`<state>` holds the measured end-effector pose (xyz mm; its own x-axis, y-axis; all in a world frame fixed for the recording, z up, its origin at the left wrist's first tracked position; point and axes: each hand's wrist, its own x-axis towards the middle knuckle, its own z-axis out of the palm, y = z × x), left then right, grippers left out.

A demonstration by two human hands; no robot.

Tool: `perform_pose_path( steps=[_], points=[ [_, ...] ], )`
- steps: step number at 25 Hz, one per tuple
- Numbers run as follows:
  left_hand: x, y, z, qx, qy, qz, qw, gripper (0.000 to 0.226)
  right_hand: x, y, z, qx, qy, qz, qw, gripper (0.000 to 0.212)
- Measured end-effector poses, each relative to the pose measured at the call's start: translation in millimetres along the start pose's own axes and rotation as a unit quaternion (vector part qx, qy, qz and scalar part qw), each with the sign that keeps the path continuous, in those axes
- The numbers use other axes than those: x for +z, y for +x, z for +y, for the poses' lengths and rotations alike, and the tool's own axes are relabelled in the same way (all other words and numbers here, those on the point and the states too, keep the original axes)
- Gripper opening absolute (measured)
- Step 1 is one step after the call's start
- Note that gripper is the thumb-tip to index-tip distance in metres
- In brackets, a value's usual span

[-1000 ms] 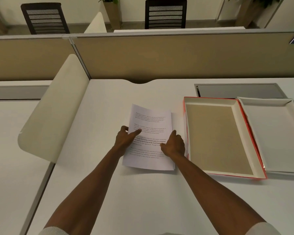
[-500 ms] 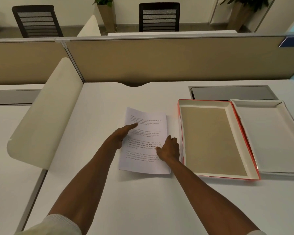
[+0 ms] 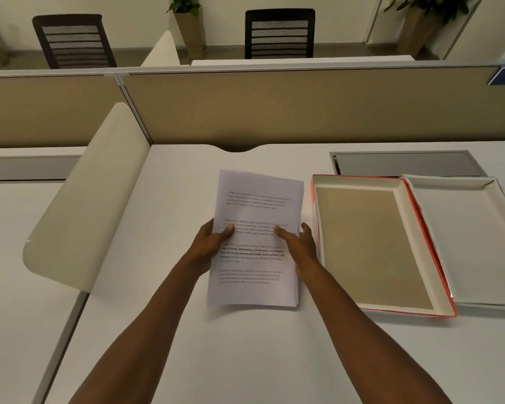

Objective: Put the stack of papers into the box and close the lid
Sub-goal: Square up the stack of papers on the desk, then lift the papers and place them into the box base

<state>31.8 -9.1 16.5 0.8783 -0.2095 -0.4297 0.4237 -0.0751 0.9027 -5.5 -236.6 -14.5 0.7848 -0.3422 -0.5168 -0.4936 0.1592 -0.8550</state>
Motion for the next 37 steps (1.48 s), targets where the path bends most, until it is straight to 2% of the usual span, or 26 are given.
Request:
perform_pose_path(
  steps=[2,4,8,12,16,24,27,33,37],
  points=[
    [-4,-11,3,0.043,-0.009,0.004,0.999,0.018,-4,0,-9,-0.015,0.092,-0.062,0.994,0.06],
    [-3,-18,8,0.099,0.003,0.014,0.995,0.017,-3,-7,-12,-0.082,0.071,-0.049,0.993,0.048],
    [5,-26,15,0.181,0.02,0.027,0.983,0.031,4,-30,-15,-0.22,0.018,0.011,0.975,0.044],
    [10,-36,3,0.199,0.025,0.038,0.979,0.029,-1,-53,-10,-0.29,-0.015,0.016,0.957,0.044],
    [8,-49,-15,0.195,0.027,0.045,0.98,0.033,-7,-67,6,-0.293,-0.04,-0.042,0.954,0.056],
    [15,-64,-26,0.224,0.02,0.09,0.97,0.037,-16,-87,7,-0.322,-0.094,-0.005,0.942,0.063],
    [15,-68,-30,0.208,0.009,0.091,0.974,0.035,-15,-92,13,-0.329,-0.117,-0.001,0.937,0.068],
    [21,-76,-12,0.196,0.07,0.086,0.974,0.033,-24,-102,9,-0.325,-0.088,0.004,0.942,0.049],
    [34,-87,23,0.235,0.174,0.009,0.956,0.044,-58,-116,-2,-0.284,-0.075,0.026,0.955,0.043]
  ],
)
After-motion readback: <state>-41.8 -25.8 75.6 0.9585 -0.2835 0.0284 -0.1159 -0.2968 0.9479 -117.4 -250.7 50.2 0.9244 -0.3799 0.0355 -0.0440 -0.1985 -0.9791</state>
